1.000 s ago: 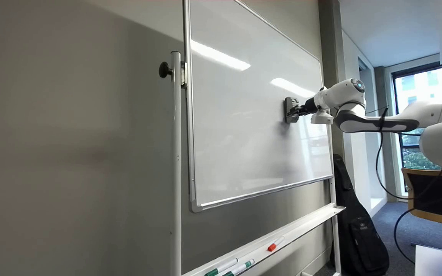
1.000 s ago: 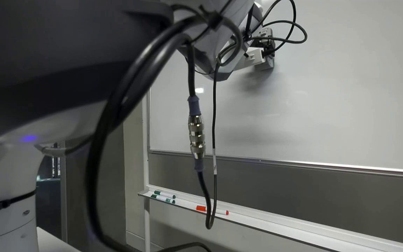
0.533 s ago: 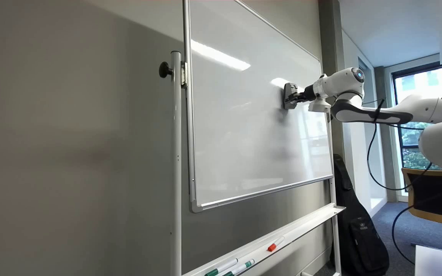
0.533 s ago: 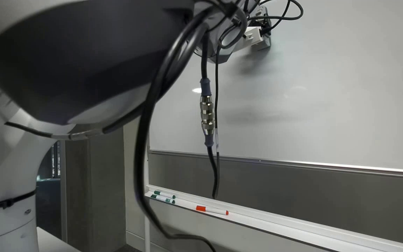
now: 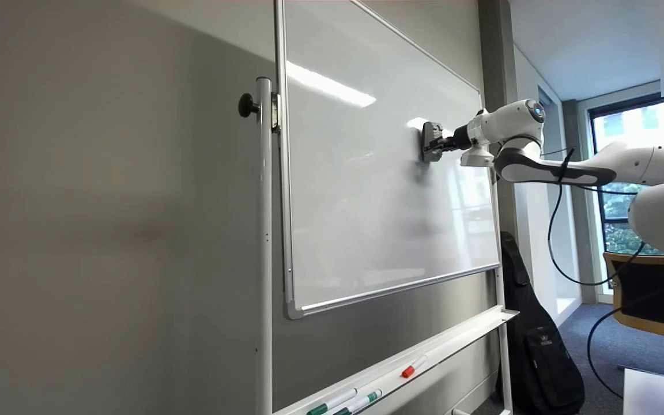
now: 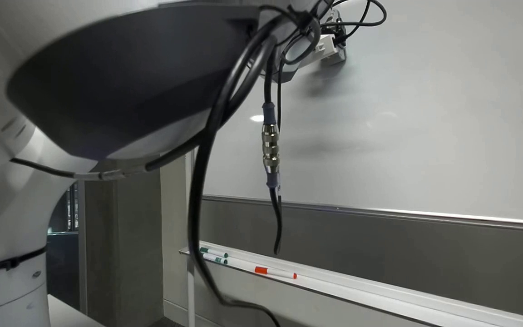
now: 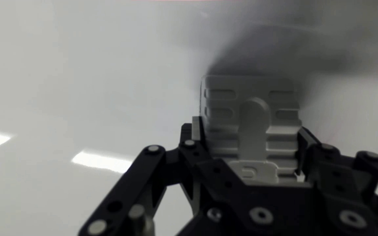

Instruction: Wipe the white board with the grey eraser

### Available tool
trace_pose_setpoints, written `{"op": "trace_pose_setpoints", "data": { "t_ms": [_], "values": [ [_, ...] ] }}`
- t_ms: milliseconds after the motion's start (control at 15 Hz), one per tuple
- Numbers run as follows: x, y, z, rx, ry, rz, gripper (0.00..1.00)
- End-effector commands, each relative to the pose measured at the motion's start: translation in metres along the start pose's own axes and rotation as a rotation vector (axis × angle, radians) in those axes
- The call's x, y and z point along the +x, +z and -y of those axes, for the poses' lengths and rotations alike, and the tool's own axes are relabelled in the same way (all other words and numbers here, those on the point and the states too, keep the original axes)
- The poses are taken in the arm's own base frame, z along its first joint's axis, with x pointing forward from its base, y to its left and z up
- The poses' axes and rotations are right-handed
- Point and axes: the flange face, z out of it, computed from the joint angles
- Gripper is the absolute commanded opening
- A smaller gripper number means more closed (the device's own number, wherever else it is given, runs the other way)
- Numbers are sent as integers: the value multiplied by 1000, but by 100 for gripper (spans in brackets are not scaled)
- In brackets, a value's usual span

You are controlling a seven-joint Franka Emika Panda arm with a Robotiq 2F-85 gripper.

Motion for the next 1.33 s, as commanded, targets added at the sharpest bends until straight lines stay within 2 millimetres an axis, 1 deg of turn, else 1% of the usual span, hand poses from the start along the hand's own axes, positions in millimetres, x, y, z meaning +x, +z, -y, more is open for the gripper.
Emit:
{"op": "trace_pose_setpoints", "data": {
  "t_ms": [0,133,200,333,667,1067,1267],
  "values": [
    [-36,13,14,25,-31,65,38],
    [-49,13,17,34,-32,88,38],
    [-52,13,18,34,-35,94,38],
    [-48,14,19,30,-38,94,38],
    [-12,24,15,3,-38,77,38],
    [15,36,9,-7,-3,138,38],
    [29,37,5,-12,12,136,38]
  ]
}}
